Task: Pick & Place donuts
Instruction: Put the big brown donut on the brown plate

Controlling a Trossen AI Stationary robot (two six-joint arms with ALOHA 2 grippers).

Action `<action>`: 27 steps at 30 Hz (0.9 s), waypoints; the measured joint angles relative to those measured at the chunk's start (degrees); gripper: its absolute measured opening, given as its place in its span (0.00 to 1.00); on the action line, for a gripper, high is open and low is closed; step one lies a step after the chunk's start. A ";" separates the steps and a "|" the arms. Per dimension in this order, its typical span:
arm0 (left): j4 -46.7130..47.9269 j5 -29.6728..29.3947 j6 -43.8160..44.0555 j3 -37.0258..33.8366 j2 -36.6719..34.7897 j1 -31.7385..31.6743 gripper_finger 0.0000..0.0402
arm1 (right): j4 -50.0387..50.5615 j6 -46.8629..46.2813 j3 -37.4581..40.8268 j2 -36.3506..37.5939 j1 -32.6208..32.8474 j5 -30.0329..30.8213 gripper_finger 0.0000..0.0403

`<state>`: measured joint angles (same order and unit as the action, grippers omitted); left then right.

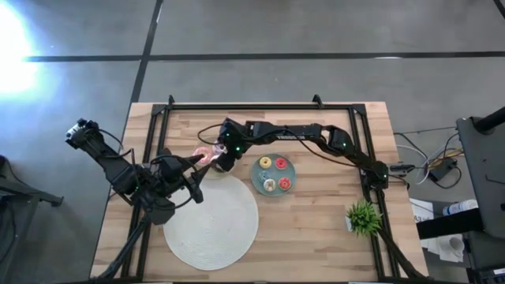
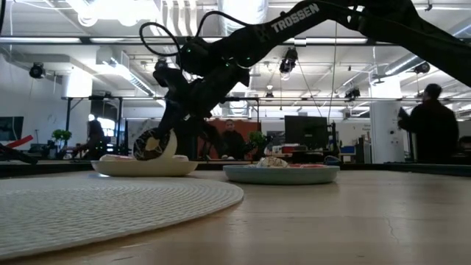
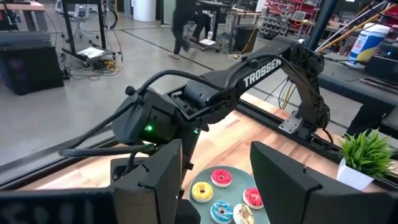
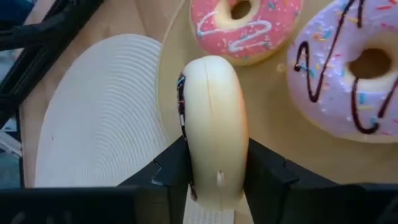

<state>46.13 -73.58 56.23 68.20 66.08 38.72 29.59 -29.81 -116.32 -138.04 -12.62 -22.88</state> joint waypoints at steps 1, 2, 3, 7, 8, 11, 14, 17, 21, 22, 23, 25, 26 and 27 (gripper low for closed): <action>0.00 0.00 0.24 0.00 0.00 0.00 0.41 | -0.07 -0.02 0.01 0.00 0.00 0.01 0.28; 0.00 0.00 0.44 0.00 0.00 0.00 0.41 | -0.07 -0.22 0.01 0.00 0.00 -0.11 0.27; 0.00 0.00 0.62 0.00 0.00 0.00 0.41 | -0.08 -0.56 0.01 0.00 0.00 -0.82 0.25; -0.01 0.00 0.90 0.00 0.00 0.00 0.41 | -2.14 -2.28 0.01 0.00 -0.02 -3.74 0.22; -0.01 0.01 0.90 0.00 0.00 0.00 0.41 | -2.50 -2.63 0.01 0.00 -0.02 -4.13 0.21; -0.02 0.00 0.92 0.00 0.00 0.00 0.41 | -2.55 -2.78 0.21 0.00 0.15 -4.17 0.21; 0.00 0.00 0.92 0.00 0.00 0.00 0.41 | -2.54 -2.75 0.34 -0.35 0.35 -3.99 0.22; 0.00 0.00 0.92 0.00 0.00 0.00 0.41 | -2.44 -2.42 0.59 -0.92 0.39 -3.33 0.25; 0.00 0.01 0.96 0.00 0.00 0.00 0.41 | -1.46 -0.06 0.68 -1.29 0.64 -0.64 0.32; 0.00 0.00 0.96 0.00 0.00 0.00 0.41 | -1.03 0.75 0.66 -1.29 0.76 0.88 0.34; -0.01 0.00 0.96 0.00 -0.01 0.00 0.41 | -0.95 1.82 0.66 -1.27 0.91 2.54 0.35; 0.00 0.00 0.96 0.00 0.00 0.00 0.41 | -0.02 4.73 0.60 -1.08 1.21 6.35 0.39; 0.00 0.00 0.96 0.00 -0.02 0.00 0.41 | 0.74 6.51 0.39 -1.00 1.34 8.20 0.40; 0.00 0.00 0.96 0.00 -0.02 0.00 0.41 | 1.44 8.57 -0.02 -0.90 1.50 10.20 0.41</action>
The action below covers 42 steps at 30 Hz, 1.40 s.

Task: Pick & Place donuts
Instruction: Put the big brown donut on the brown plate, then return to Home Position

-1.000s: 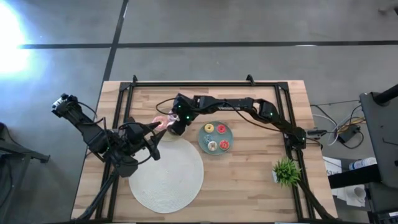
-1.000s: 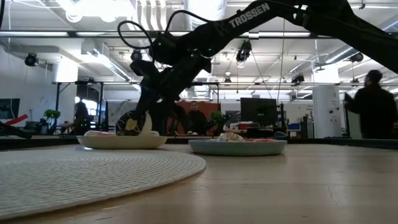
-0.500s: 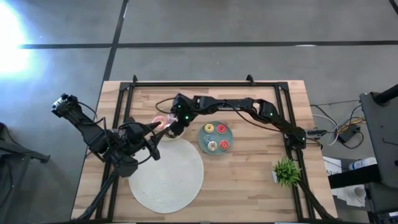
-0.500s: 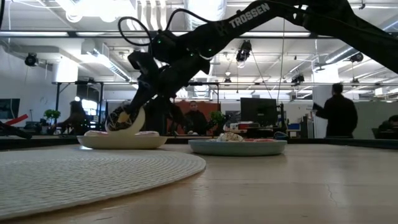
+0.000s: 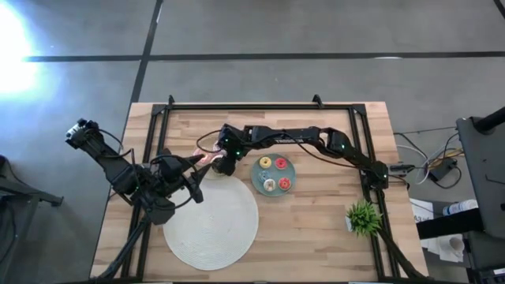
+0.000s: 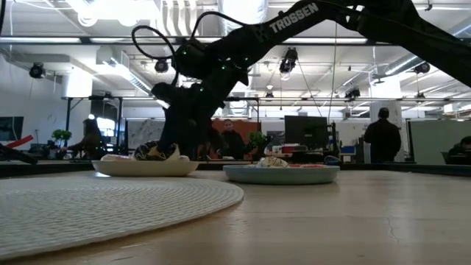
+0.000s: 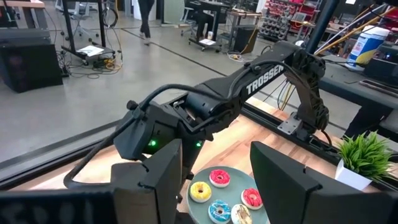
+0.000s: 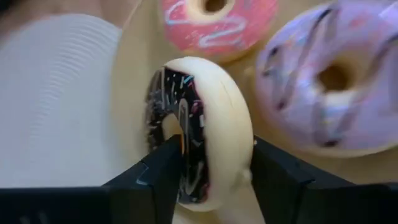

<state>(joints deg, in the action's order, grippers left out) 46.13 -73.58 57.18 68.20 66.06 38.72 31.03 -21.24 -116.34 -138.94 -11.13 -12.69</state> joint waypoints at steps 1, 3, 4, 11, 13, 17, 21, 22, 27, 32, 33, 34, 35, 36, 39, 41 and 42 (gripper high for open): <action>0.00 0.02 -0.04 0.00 0.00 0.00 0.41 | 0.95 2.44 -0.44 0.10 0.19 2.03 0.43; 0.00 0.00 -0.21 0.00 0.00 0.00 0.41 | 2.90 6.42 -1.09 0.32 0.55 5.29 0.45; 0.02 0.00 -0.26 0.00 0.00 0.00 0.41 | 3.65 7.79 -1.25 0.33 0.68 6.60 0.46; 0.26 0.00 -0.30 0.00 0.00 0.00 0.41 | 4.19 12.47 -1.31 0.44 1.04 10.58 0.55; 0.26 0.00 -0.30 0.00 0.00 0.00 0.41 | 4.62 13.64 -1.31 0.44 1.03 11.52 0.58; 0.26 0.00 -0.26 -0.02 0.00 0.00 0.41 | 4.57 14.69 -1.29 1.30 1.02 11.62 0.63; 0.24 0.00 -0.24 -0.02 0.00 0.00 0.41 | 1.81 19.41 -1.31 4.47 1.06 11.63 0.66; 0.24 0.00 -0.26 -0.02 0.00 0.00 0.41 | 1.68 20.32 -1.33 5.12 1.06 11.65 0.66; 0.23 0.01 -0.24 -0.02 -0.01 0.00 0.41 | 5.21 25.91 1.58 10.37 0.94 8.36 0.66; 0.16 0.54 1.63 -0.12 -0.15 -0.46 0.41 | 2.10 26.85 16.38 22.98 0.99 7.88 0.62; 0.19 0.54 1.84 -0.28 -0.10 -1.04 0.41 | 0.49 25.95 20.72 26.20 0.99 7.89 0.61; 0.15 0.55 1.90 -0.52 -0.04 -1.75 0.41 | -1.31 24.73 25.25 29.69 0.93 7.93 0.61; 0.13 0.54 1.91 -0.98 -0.04 -2.56 0.41 | -2.91 23.42 29.78 33.25 1.01 8.20 0.60; 0.24 1.03 1.89 -1.45 0.00 -3.50 0.41 | -4.40 22.22 33.90 36.86 1.02 8.74 0.59; 0.20 7.97 -0.55 -2.03 -0.14 -7.76 0.41 | -8.18 19.50 44.26 47.71 1.53 13.17 0.59; -1.35 14.48 -5.42 -2.05 -0.20 -11.73 0.40 | -9.26 17.91 49.40 54.07 2.06 17.66 0.59; -2.79 17.79 -9.01 -2.05 -0.20 -13.74 0.39 | -9.29 17.40 51.48 56.83 2.26 19.48 0.59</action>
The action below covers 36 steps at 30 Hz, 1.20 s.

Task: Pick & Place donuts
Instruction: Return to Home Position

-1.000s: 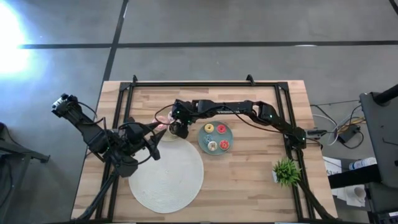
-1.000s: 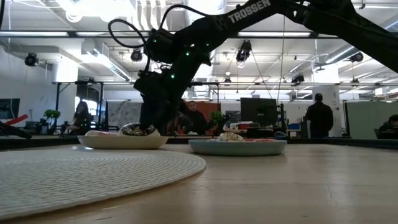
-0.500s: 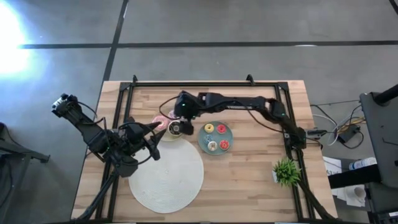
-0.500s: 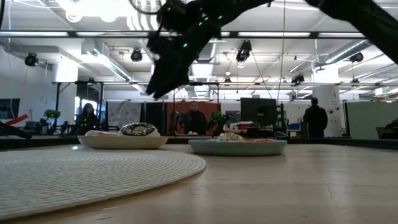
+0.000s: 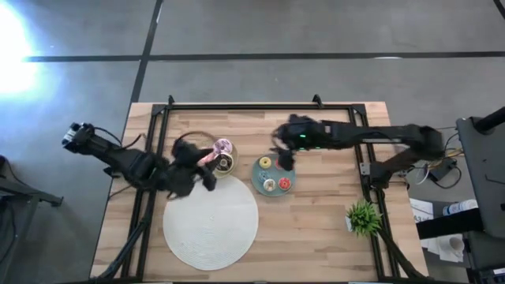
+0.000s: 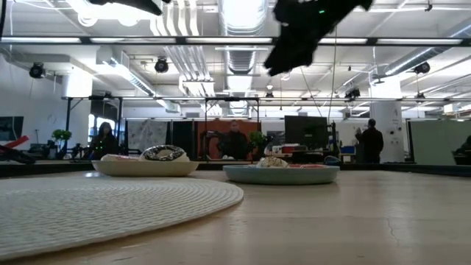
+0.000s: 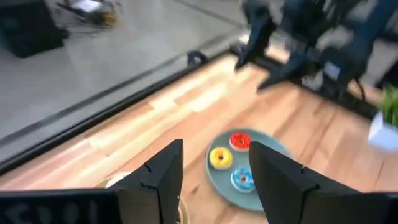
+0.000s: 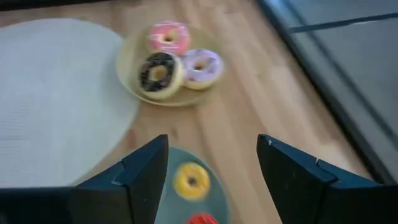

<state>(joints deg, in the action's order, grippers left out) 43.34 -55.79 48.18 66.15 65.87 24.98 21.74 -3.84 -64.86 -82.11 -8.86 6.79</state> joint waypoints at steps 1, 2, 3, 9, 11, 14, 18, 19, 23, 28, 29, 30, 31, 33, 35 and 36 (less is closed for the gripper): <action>-1.82 3.10 -4.22 0.00 0.00 -2.16 0.39 | 0.12 -0.13 1.88 2.71 0.15 1.75 0.59; -3.89 5.94 -8.30 0.00 0.00 -4.35 0.38 | 0.41 -0.08 3.49 5.39 0.15 3.07 0.59; -5.87 7.96 -11.82 0.00 -0.07 -6.35 0.37 | 1.14 -0.08 4.99 8.18 0.13 3.84 0.58; -0.91 5.68 -15.86 0.61 -3.75 -12.17 0.36 | 5.60 -11.96 11.24 23.96 0.13 3.89 0.58; 0.89 4.87 -11.44 -0.07 -5.42 -12.16 0.36 | 6.68 -17.06 12.88 29.00 0.13 3.75 0.58; -1.74 5.38 -14.77 -3.06 -7.23 -12.22 0.36 | 7.95 -19.34 15.81 35.91 0.55 3.45 0.58; -15.70 14.04 -19.72 -10.80 -10.14 -15.10 0.36 | 6.16 -19.97 20.66 43.66 0.72 3.22 0.58; -20.34 18.21 -21.11 -13.51 -11.06 -16.00 0.36 | 6.25 -20.13 21.90 45.26 0.70 3.25 0.58; -37.24 30.30 -24.92 -24.83 -14.31 -18.77 0.36 | 6.28 -21.89 27.30 50.40 0.79 3.11 0.58; -45.44 35.40 -25.59 -34.44 -20.64 -21.23 0.36 | 6.29 -25.56 32.84 55.23 0.85 1.71 0.58; -45.66 35.93 -25.48 -36.00 -22.32 -21.29 0.36 | 5.82 -25.98 33.60 56.31 0.85 0.90 0.58; -45.96 36.42 -25.23 -37.55 -24.16 -21.34 0.36 | 5.73 -26.28 34.21 57.45 0.88 0.10 0.58; -46.15 36.62 -24.82 -38.98 -26.15 -21.33 0.36 | 5.66 -26.52 34.75 58.52 0.88 -0.68 0.58; -46.19 36.64 -23.78 -42.03 -30.75 -21.34 0.36 | 4.05 -26.61 35.93 61.13 0.84 -1.89 0.58; -46.19 36.63 -22.99 -44.99 -35.55 -21.34 0.36 | 1.97 -26.14 37.07 64.21 0.85 -2.35 0.58; -46.26 36.59 -22.68 -46.39 -37.93 -21.34 0.36 | 1.44 -25.85 37.60 65.74 0.87 -2.52 0.58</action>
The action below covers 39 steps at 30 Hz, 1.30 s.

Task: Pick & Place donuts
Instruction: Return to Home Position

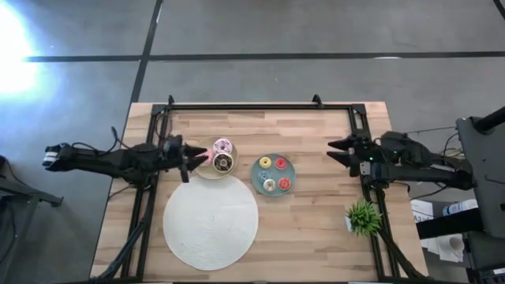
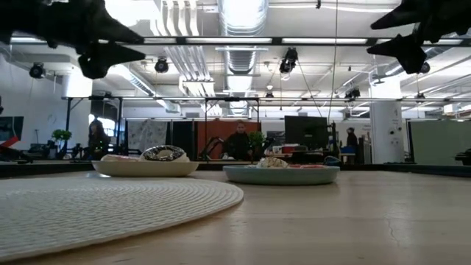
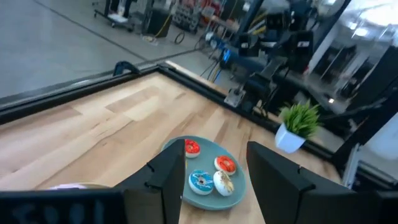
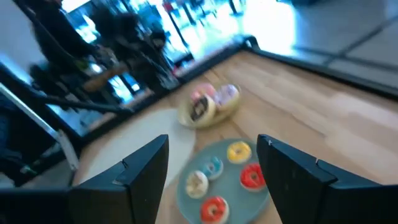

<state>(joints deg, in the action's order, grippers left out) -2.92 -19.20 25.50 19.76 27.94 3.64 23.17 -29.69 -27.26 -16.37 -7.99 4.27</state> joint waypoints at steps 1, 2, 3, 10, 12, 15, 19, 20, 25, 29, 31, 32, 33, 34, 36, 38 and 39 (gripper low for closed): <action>0.01 -0.03 0.09 -1.34 -2.37 0.00 0.36 | -0.03 0.43 0.43 1.61 0.00 0.01 0.58; 0.18 -0.04 0.21 -2.62 -4.75 0.00 0.36 | 0.17 0.82 0.88 3.09 0.00 0.14 0.58; 0.34 -0.07 0.63 -3.96 -7.13 0.00 0.36 | 0.20 1.14 1.40 4.68 -0.02 0.22 0.58; -0.35 -0.31 5.45 -13.28 -20.54 0.00 0.36 | 0.51 1.56 6.13 16.07 -0.02 0.26 0.58; 0.71 -0.27 6.65 -16.23 -23.17 0.00 0.36 | 0.04 0.58 7.77 16.40 -0.02 0.19 0.58; -0.46 -0.02 8.41 -19.13 -26.83 0.00 0.36 | -1.05 -1.61 10.00 15.08 -0.02 0.16 0.58; -0.22 -0.22 6.32 -19.02 -27.82 -0.07 0.36 | -9.20 -3.13 15.06 14.86 0.15 -1.90 0.58; -0.20 -0.93 5.32 -19.00 -27.96 -0.04 0.36 | -11.73 -3.31 16.41 14.87 0.17 -2.36 0.58; 0.02 -1.46 2.09 -18.98 -26.35 -0.09 0.36 | -12.85 -5.09 21.79 15.22 0.13 -2.78 0.58; 0.00 -1.57 3.46 -19.00 -25.33 -0.09 0.36 | -14.25 -4.27 23.03 12.86 0.13 -2.86 0.58; -0.01 -1.65 3.56 -19.00 -25.04 -0.07 0.36 | -14.54 -3.79 22.49 11.72 0.12 -2.76 0.58; -0.02 -1.69 3.56 -19.00 -25.02 -0.08 0.36 | -14.54 -3.80 22.32 11.25 0.13 -2.76 0.58; -0.05 -1.68 3.57 -19.00 -25.02 -0.07 0.36 | -14.58 -3.78 22.15 10.86 0.13 -2.80 0.58; -0.07 -1.68 3.56 -19.00 -25.02 -0.07 0.36 | -14.60 -3.79 22.09 10.46 0.11 -2.78 0.58; -0.09 -1.66 3.58 -19.03 -25.02 -0.07 0.36 | -14.52 -3.79 22.11 10.12 0.12 -2.78 0.58; -0.09 -1.68 3.58 -19.03 -25.02 -0.07 0.36 | -14.57 -3.79 22.36 10.48 0.41 -2.77 0.58; -0.10 -1.68 3.60 -19.06 -25.13 -0.07 0.36 | -14.73 -3.77 22.81 10.97 0.74 -2.68 0.58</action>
<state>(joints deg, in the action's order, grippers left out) -3.02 -20.88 29.10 0.69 2.81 3.57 8.44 -33.45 -4.44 -5.40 -7.25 1.59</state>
